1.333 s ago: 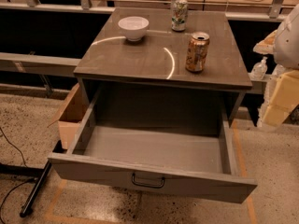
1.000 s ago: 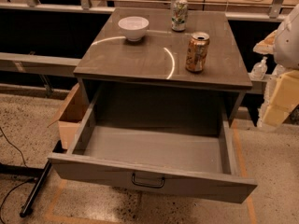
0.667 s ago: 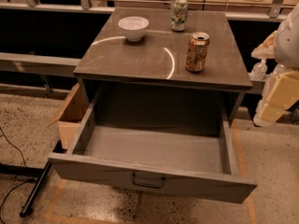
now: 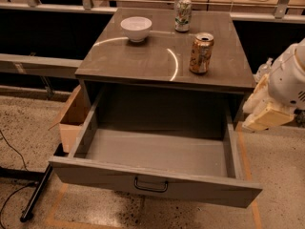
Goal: Close top drawer
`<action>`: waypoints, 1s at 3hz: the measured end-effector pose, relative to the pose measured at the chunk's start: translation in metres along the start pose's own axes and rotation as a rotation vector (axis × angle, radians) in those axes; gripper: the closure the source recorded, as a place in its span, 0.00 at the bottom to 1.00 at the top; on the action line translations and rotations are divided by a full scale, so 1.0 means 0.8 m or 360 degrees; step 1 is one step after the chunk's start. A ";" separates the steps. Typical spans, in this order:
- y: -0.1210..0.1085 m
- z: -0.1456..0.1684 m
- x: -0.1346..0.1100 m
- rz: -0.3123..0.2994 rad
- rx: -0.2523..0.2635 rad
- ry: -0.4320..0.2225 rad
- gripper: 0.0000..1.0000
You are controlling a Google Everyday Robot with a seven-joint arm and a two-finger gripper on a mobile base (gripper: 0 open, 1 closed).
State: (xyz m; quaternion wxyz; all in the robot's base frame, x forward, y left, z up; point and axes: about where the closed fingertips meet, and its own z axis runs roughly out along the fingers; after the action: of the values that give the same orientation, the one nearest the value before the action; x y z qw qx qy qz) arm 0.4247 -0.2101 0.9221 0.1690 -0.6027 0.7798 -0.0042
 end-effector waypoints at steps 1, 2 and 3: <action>0.019 0.038 0.006 0.0008 -0.0042 -0.0010 0.85; 0.046 0.081 0.011 -0.0022 -0.0041 -0.0029 1.00; 0.071 0.117 0.021 -0.0077 -0.0004 -0.0053 1.00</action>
Offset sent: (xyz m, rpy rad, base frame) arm -0.0311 0.0238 -0.1259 0.0280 0.0024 0.0454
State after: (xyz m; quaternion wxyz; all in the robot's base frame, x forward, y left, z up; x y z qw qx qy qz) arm 0.3930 -0.1919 0.8177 0.1809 -0.6215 0.7622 0.0028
